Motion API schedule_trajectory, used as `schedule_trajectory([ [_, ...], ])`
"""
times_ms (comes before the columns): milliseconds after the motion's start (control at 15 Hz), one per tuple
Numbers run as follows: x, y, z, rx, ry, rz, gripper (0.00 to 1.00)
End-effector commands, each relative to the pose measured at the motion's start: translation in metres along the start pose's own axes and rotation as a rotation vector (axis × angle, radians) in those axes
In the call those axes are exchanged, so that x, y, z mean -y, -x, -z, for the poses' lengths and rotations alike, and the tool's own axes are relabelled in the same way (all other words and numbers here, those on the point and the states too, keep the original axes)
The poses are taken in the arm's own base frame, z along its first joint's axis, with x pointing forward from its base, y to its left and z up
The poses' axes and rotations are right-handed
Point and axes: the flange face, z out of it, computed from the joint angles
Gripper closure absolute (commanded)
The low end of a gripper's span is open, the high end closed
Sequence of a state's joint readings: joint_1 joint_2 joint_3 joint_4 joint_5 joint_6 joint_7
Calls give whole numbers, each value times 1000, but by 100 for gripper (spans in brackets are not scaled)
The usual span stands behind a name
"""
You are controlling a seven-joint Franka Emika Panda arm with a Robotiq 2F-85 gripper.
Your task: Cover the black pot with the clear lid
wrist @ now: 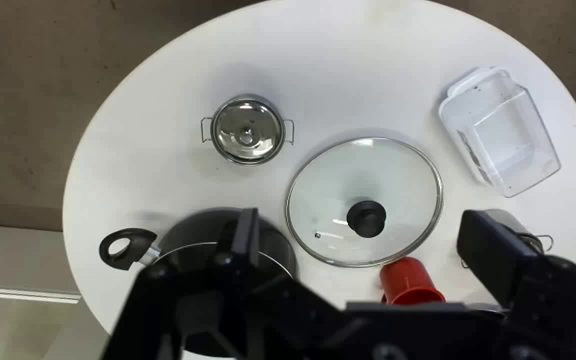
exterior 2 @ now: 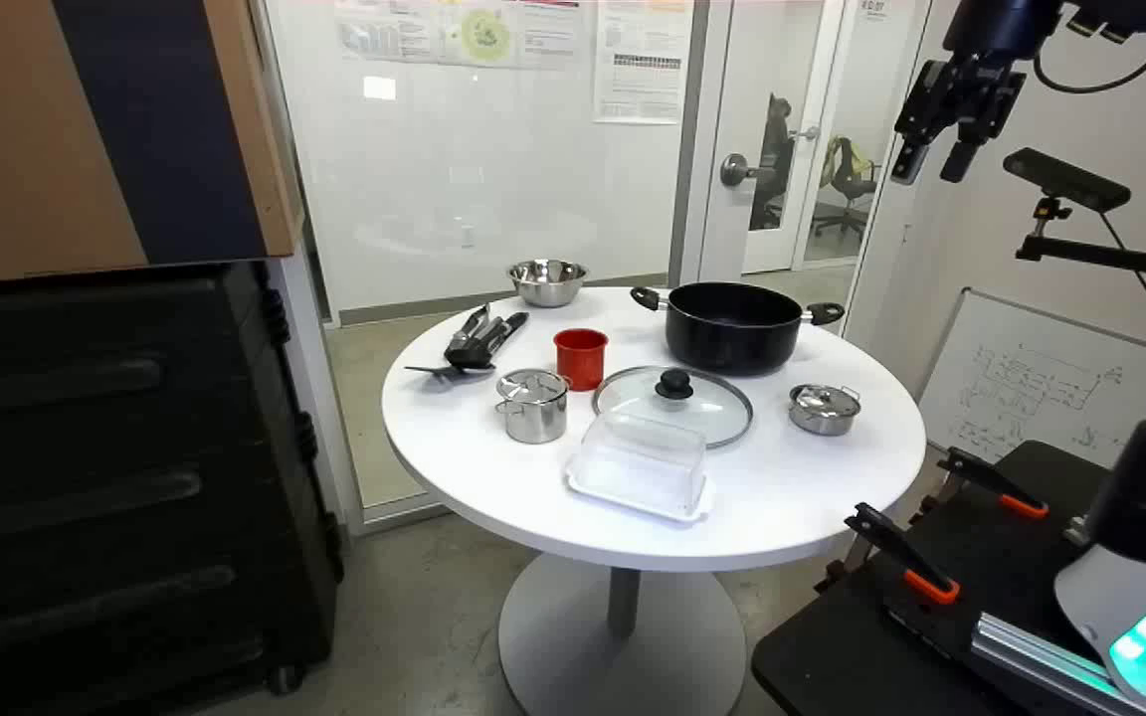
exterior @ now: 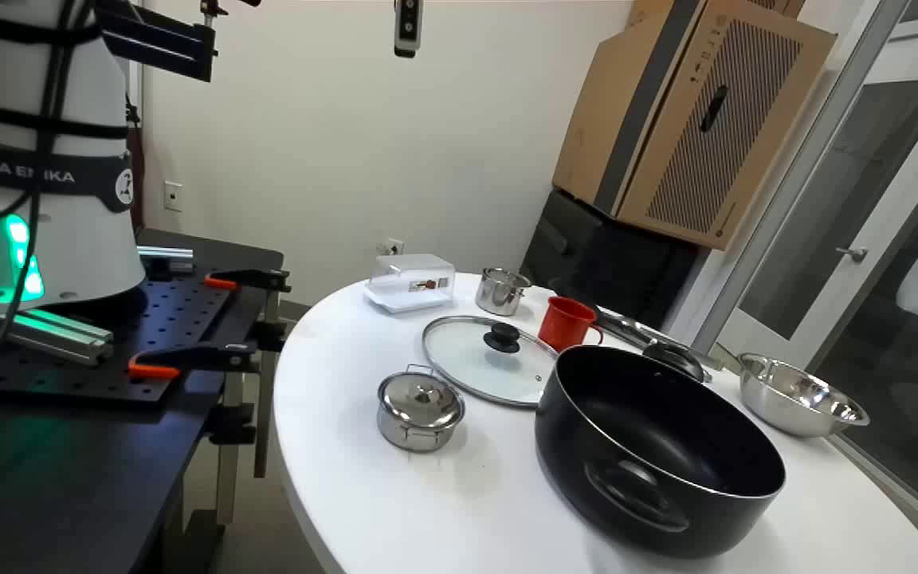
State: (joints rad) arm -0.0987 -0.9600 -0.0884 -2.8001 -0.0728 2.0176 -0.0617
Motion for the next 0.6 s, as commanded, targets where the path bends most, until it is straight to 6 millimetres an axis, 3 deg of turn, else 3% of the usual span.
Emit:
schedule_trajectory([
  [0, 0, 0, 0, 3, 0, 0, 0],
  [333, 20, -35, -20, 62, 23, 33, 0],
  [533, 33, -67, -50, 91, 37, -21, 0],
])
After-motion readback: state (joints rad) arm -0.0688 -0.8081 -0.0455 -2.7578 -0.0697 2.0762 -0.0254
